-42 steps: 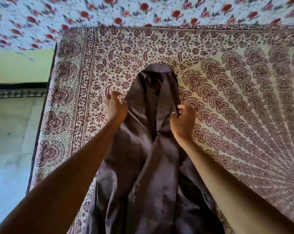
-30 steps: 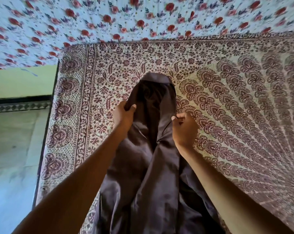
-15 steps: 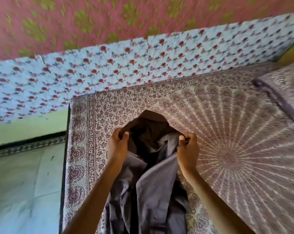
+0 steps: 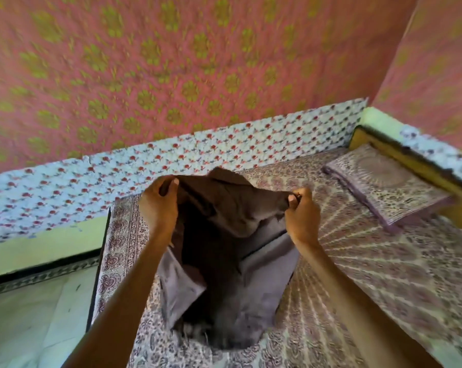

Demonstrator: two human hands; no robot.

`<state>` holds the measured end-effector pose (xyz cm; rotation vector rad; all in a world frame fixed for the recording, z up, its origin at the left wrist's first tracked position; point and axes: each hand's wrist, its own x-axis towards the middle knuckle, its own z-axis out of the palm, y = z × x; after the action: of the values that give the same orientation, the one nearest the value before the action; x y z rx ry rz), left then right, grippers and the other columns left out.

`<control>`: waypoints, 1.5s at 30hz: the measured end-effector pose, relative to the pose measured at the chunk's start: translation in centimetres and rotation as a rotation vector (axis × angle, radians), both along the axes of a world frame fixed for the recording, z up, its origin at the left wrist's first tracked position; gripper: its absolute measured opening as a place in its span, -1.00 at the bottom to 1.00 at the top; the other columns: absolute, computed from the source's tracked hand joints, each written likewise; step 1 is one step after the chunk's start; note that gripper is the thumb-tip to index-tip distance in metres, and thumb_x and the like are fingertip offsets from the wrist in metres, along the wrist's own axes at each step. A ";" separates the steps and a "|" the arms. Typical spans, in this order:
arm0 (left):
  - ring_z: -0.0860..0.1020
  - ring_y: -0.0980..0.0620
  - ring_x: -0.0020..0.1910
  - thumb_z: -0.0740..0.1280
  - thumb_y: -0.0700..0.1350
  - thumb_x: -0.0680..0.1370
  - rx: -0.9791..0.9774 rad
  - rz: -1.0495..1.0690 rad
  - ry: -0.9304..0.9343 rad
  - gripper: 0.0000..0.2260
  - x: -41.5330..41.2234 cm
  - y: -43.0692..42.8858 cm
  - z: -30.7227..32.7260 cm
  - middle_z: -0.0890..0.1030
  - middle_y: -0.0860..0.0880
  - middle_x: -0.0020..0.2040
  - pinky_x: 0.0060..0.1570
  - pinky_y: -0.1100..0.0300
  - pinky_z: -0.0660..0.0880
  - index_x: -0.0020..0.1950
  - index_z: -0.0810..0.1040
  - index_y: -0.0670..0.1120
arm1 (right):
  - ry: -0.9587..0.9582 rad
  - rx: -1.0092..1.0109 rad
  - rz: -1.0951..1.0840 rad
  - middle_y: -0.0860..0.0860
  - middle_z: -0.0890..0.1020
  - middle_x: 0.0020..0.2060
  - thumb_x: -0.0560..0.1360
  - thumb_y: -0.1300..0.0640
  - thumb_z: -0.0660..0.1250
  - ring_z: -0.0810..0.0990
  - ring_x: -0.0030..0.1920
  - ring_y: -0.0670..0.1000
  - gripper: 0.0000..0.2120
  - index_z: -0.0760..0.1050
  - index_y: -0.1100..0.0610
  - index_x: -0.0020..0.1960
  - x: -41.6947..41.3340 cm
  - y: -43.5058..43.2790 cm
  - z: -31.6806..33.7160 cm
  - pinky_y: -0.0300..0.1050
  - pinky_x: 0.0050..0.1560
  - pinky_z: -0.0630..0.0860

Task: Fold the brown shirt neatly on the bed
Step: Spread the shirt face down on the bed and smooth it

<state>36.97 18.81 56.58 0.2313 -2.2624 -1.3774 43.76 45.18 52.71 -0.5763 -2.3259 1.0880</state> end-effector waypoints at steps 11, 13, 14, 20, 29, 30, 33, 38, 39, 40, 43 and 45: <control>0.59 0.15 -0.07 0.35 -0.01 0.53 0.093 0.154 0.434 -0.82 17.5 5.1 11.3 0.66 0.06 -0.08 -0.07 0.37 0.44 0.05 0.65 -0.05 | 0.446 0.265 -0.262 0.18 0.59 -0.12 0.47 0.31 0.14 0.53 -0.05 0.28 -0.83 0.49 0.20 -0.03 13.8 11.8 11.5 0.13 -0.01 0.37; 0.56 0.28 -0.17 0.38 -0.04 0.52 0.162 0.143 0.599 -0.84 20.1 6.3 13.1 0.61 0.15 -0.17 -0.13 0.41 0.45 0.02 0.62 -0.09 | 0.548 0.224 -0.364 0.17 0.57 -0.09 0.47 0.24 0.07 0.50 0.01 0.27 -0.78 0.48 0.19 -0.02 15.4 12.7 13.7 0.12 -0.01 0.34; 0.54 0.30 -0.21 0.38 -0.05 0.52 0.180 0.149 0.673 -0.83 21.1 7.0 13.8 0.58 0.19 -0.21 -0.16 0.40 0.44 0.02 0.58 -0.13 | 0.601 0.194 -0.412 0.16 0.56 -0.06 0.48 0.20 0.04 0.49 0.03 0.26 -0.74 0.48 0.19 0.01 16.2 13.1 14.7 0.10 -0.02 0.32; 0.54 -0.07 -0.27 0.34 0.00 0.55 -0.258 -0.103 0.434 -0.83 22.2 9.3 14.9 0.56 -0.03 -0.26 -0.32 0.17 0.37 0.00 0.46 -0.07 | 0.286 0.255 -0.411 0.17 0.60 0.05 0.47 0.30 0.20 0.47 0.17 0.27 -0.79 0.49 0.17 0.08 18.5 15.3 17.2 0.17 0.19 0.26; 0.60 0.07 -0.06 0.36 -0.01 0.55 -0.647 -0.578 -0.080 -0.89 20.0 9.2 7.1 0.64 0.14 -0.16 -0.07 0.16 0.50 -0.14 0.56 0.20 | 0.300 0.261 -0.395 0.27 0.57 0.04 0.34 0.42 0.25 0.47 0.11 0.31 -0.68 0.53 0.23 0.05 20.0 17.8 8.1 0.11 0.08 0.32; 0.60 0.17 -0.09 0.38 -0.04 0.54 -0.579 -0.615 -0.092 -0.84 20.0 8.8 6.2 0.63 0.21 -0.19 -0.08 0.27 0.47 -0.17 0.57 0.24 | 0.290 0.238 -0.408 0.26 0.58 0.00 0.34 0.43 0.23 0.47 0.07 0.31 -0.69 0.55 0.22 0.02 19.7 18.2 6.7 0.10 0.05 0.31; 0.60 0.33 -0.15 0.43 -0.13 0.50 -0.250 -0.605 -0.065 -0.74 19.8 8.1 3.5 0.66 0.30 -0.18 -0.12 0.45 0.47 -0.18 0.64 0.29 | 0.333 0.175 -0.423 0.24 0.57 -0.13 0.31 0.45 0.16 0.49 -0.04 0.30 -0.68 0.58 0.18 -0.10 18.2 19.4 2.7 0.06 -0.02 0.33; 0.62 0.30 -0.20 0.39 -0.32 0.49 -0.019 -0.800 -0.299 -0.70 15.9 8.8 -2.8 0.69 0.20 -0.21 -0.14 0.44 0.50 -0.16 0.70 0.11 | 0.287 0.156 -0.323 0.26 0.59 -0.23 0.27 0.50 0.20 0.53 -0.18 0.26 -0.68 0.63 0.23 -0.16 13.9 20.3 -3.8 0.01 -0.06 0.42; 0.62 0.31 -0.19 0.43 -0.28 0.47 -0.154 -0.896 -0.375 -0.67 14.3 8.9 -4.4 0.68 0.24 -0.22 -0.13 0.45 0.48 -0.20 0.70 0.20 | 0.134 0.185 -0.281 0.25 0.63 -0.19 0.28 0.49 0.22 0.58 -0.16 0.27 -0.68 0.66 0.25 -0.12 12.5 20.6 -5.4 -0.01 -0.09 0.47; 0.61 0.34 -0.20 0.46 -0.24 0.45 -0.307 -0.949 -0.459 -0.65 12.6 9.0 -6.4 0.66 0.31 -0.24 -0.13 0.46 0.46 -0.24 0.67 0.28 | -0.060 0.218 -0.233 0.23 0.66 -0.15 0.31 0.46 0.26 0.62 -0.14 0.25 -0.69 0.67 0.25 -0.08 11.0 20.8 -7.1 -0.03 -0.11 0.53; 0.59 0.35 -0.24 0.48 -0.14 0.46 -0.436 -0.849 -0.547 -0.78 8.1 9.2 -13.2 0.63 0.32 -0.29 -0.12 0.36 0.43 -0.18 0.65 0.22 | -0.435 0.265 -0.169 0.13 0.71 -0.10 0.42 0.33 0.32 0.67 -0.08 0.16 -0.78 0.68 0.18 -0.02 7.3 20.8 -12.2 -0.06 -0.06 0.60; 0.58 0.26 -0.20 0.46 -0.12 0.47 -0.255 -0.595 -0.509 -0.90 5.8 10.2 -17.2 0.66 0.16 -0.17 -0.15 0.31 0.47 -0.05 0.69 0.03 | -0.462 0.217 -0.176 0.15 0.69 -0.08 0.43 0.34 0.34 0.63 -0.02 0.21 -0.81 0.67 0.20 -0.02 5.2 19.9 -14.6 0.01 -0.01 0.57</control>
<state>42.75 29.05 39.40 -0.2270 -3.0776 -1.3854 48.94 65.04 38.08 -1.0099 -2.6707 0.6585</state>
